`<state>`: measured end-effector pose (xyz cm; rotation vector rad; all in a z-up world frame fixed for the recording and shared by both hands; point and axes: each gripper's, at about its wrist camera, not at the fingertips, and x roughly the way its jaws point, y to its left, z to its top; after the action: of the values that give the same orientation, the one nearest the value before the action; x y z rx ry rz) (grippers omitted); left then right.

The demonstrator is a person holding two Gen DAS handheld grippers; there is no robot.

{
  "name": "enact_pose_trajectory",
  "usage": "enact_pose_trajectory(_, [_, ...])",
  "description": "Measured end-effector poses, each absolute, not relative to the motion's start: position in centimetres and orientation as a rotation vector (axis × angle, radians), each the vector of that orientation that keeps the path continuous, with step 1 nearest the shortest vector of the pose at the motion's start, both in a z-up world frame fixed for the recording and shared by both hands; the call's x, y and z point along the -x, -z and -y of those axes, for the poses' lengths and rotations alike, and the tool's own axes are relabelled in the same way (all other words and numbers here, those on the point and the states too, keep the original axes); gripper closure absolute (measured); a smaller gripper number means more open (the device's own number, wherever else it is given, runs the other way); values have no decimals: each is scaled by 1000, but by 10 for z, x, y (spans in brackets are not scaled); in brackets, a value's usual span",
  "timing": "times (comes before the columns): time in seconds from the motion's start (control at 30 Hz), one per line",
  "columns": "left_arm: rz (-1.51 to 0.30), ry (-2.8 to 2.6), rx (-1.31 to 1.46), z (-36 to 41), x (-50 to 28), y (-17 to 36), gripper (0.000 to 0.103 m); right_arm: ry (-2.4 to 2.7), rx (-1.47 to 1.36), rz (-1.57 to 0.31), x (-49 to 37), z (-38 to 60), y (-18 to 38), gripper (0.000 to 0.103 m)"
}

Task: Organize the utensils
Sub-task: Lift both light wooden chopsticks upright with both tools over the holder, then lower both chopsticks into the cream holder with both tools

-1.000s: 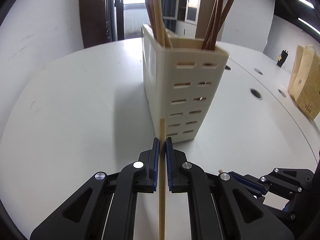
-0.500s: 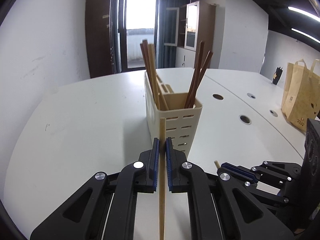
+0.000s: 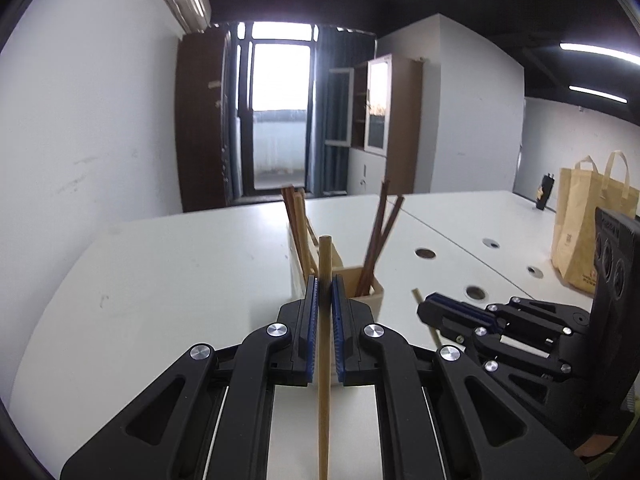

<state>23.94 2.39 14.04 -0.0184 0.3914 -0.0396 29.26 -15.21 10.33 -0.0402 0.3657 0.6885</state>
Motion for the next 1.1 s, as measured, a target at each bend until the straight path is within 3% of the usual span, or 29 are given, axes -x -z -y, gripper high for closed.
enact_pose_trajectory(1.1, [206, 29, 68, -2, -233, -192, 97, -716, -232, 139, -337, 172, -166, 98])
